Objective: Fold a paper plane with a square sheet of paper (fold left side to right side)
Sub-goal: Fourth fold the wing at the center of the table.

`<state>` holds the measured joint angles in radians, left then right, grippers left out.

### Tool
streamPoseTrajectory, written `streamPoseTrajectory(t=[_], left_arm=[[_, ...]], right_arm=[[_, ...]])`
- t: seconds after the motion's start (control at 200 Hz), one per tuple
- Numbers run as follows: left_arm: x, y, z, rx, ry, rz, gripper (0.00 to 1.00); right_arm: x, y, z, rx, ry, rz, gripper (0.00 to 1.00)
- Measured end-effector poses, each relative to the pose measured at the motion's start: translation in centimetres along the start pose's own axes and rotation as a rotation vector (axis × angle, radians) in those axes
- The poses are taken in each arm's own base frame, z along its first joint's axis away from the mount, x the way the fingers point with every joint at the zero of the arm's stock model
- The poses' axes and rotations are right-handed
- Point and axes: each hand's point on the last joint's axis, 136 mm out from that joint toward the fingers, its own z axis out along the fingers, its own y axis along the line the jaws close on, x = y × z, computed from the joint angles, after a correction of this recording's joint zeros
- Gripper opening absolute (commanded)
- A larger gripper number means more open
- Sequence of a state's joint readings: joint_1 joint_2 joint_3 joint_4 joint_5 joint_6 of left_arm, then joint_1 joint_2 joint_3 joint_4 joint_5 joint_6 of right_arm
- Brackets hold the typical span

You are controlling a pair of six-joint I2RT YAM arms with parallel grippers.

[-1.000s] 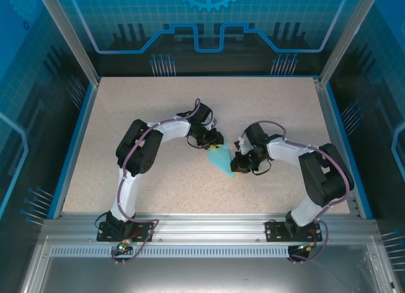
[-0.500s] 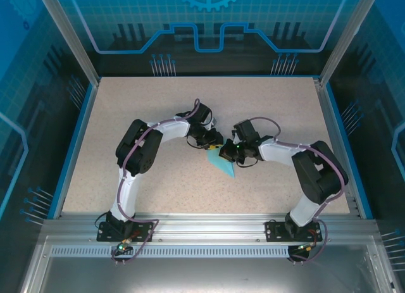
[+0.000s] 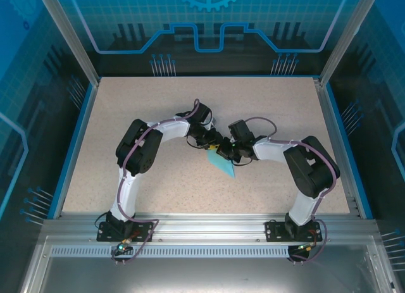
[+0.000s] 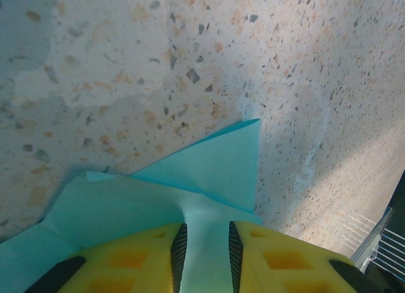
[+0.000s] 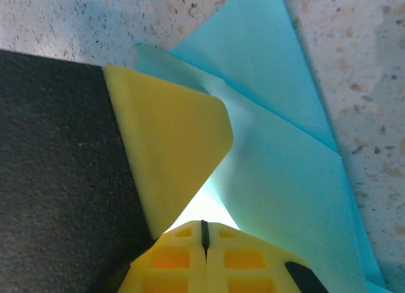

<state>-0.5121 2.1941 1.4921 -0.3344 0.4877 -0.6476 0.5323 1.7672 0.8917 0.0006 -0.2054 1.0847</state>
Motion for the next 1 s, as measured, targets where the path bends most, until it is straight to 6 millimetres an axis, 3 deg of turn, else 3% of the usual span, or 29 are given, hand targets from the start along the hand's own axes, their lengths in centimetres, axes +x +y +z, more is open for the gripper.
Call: streamPoseTrajectory(t=[0.225, 0.505, 1.0], left_arm=[[0.0, 0.0, 0.0, -0.003, 0.003, -0.003, 0.29], [0.0, 0.0, 0.1, -0.007, 0.009, -0.008, 0.29], [-0.1, 0.2, 0.0, -0.012, 0.012, -0.014, 0.28]], right_arm=[[0.1, -1.2, 1.0, 0.038, 0.004, 0.015, 0.0], [0.2, -1.3, 0.9, 0.056, 0.008, 0.017, 0.0], [2.7, -3.4, -1.1, 0.114, 0.043, -0.006, 0.0]])
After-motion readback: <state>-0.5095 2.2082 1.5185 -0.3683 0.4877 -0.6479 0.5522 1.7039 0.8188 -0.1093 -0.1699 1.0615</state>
